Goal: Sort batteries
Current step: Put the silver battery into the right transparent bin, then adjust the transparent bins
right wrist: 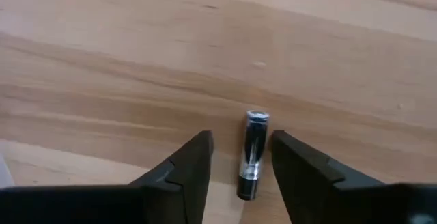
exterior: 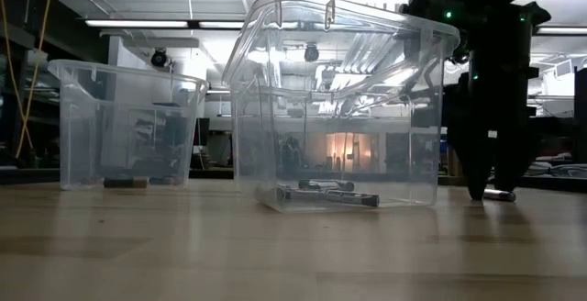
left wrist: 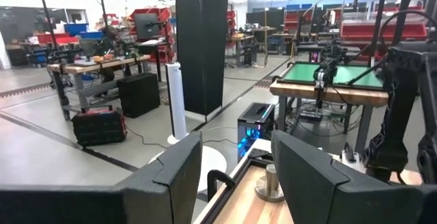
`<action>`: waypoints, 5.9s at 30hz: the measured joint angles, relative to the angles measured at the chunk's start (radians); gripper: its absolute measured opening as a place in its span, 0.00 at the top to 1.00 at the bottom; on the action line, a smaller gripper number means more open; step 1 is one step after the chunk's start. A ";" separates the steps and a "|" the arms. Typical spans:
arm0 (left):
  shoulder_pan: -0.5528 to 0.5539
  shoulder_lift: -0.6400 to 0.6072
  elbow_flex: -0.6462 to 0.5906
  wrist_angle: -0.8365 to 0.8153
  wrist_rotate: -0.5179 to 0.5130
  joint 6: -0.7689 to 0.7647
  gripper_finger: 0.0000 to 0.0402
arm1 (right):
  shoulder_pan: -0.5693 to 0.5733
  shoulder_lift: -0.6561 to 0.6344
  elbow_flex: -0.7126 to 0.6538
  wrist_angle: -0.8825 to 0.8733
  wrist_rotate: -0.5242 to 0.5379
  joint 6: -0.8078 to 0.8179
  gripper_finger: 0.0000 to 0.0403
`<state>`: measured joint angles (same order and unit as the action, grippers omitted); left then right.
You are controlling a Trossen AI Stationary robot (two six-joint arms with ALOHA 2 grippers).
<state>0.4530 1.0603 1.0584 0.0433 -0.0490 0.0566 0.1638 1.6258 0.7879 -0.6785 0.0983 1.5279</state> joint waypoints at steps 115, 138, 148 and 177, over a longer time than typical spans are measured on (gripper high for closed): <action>-0.471 0.145 0.138 -1.285 -0.020 -0.347 1.00 | -0.085 -0.493 0.454 -0.594 0.410 -0.831 1.00; -0.610 -0.031 -0.047 -1.567 -0.030 -0.711 1.00 | 0.179 -0.658 -0.128 0.240 0.262 -0.532 1.00; -0.612 -0.006 -0.232 -1.189 -0.039 -0.521 1.00 | 0.186 -0.476 -0.056 0.372 0.283 -0.426 1.00; -0.628 -0.002 -0.244 -1.039 -0.041 -0.413 1.00 | 0.224 -0.354 0.378 -0.331 0.405 -0.434 1.00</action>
<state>-0.1753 1.0580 0.8146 -0.9953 -0.0904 -0.3563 0.3878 1.2714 1.1656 -1.0100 0.5035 1.0944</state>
